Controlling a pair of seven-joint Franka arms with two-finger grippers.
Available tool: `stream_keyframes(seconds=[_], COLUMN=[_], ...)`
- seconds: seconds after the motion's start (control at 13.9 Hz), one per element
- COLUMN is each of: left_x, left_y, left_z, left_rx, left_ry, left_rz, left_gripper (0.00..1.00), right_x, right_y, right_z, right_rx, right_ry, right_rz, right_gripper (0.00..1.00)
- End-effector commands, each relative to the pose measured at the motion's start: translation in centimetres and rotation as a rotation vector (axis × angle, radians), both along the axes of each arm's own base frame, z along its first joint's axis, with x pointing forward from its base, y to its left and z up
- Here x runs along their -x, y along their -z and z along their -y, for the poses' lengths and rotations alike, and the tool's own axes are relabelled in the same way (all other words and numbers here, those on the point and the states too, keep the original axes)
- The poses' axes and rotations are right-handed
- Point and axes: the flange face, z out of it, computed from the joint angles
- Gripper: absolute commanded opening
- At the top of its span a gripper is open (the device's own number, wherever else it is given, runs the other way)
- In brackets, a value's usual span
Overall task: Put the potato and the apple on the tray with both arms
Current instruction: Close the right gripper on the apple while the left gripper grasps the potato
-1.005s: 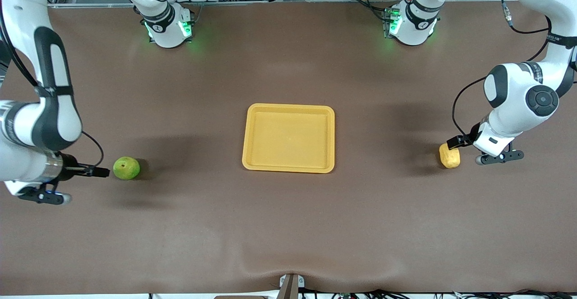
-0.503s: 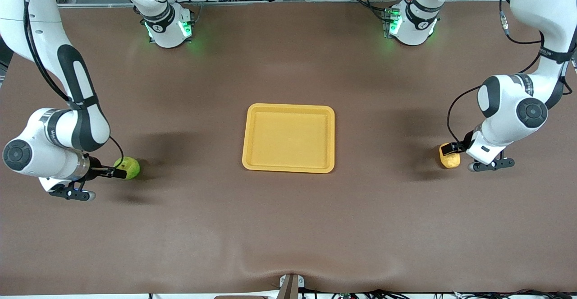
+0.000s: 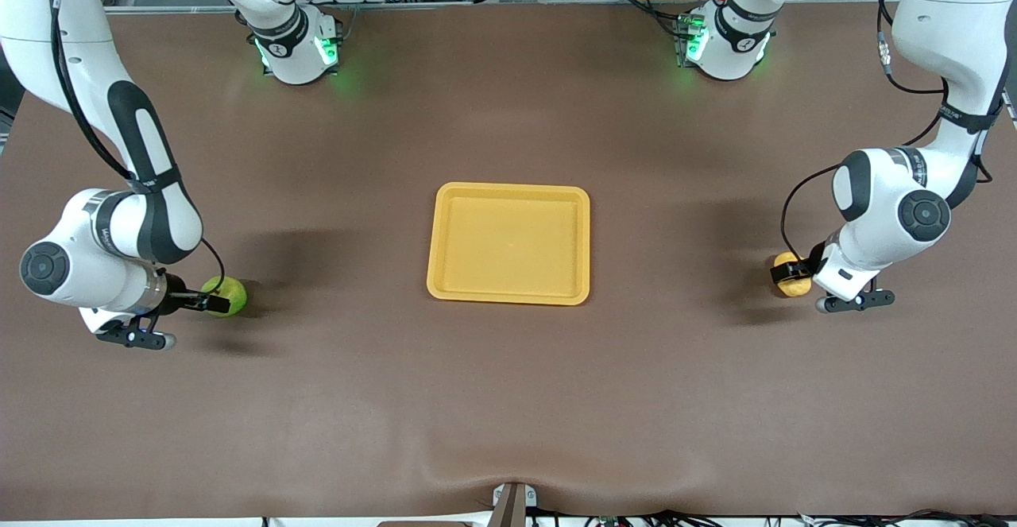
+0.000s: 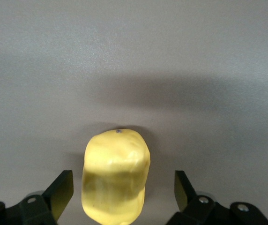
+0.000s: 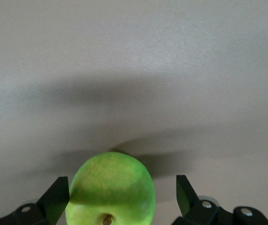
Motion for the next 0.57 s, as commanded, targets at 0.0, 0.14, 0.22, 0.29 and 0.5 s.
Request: stream_keyframes(seconds=[0.0,0.14,0.22,0.29,0.5], left_x=[-0.4,-0.3,-0.2,-0.2,-0.2], left_y=[0.7,1.4,1.6,2.0,2.2], left_z=[0.0,-0.1,-0.2,-0.2,0.0], left_rx=[-0.014,-0.021,-0.021,-0.02,-0.018], left_ry=[0.029,0.04,0.039,0.039,0.04], left_rz=[-0.002,-0.014,-0.015,-0.023,-0.026], left_gripper=[0.91,0.89,0.88,0.86,0.67], right_x=[1.0,1.2,1.3,1.3,2.0], right_y=[0.4,0.8,0.9,1.2,2.2], right_z=[-0.1,-0.2,-0.3,-0.3,-0.5], right_rx=[-0.013,-0.014,-0.013,-0.014,-0.018], right_ry=[0.016,0.014,0.015,0.013,0.008], right_rz=[0.007,0.003,0.006,0.001,-0.023], right_gripper=[1.0,1.0,1.0,1.0,1.0])
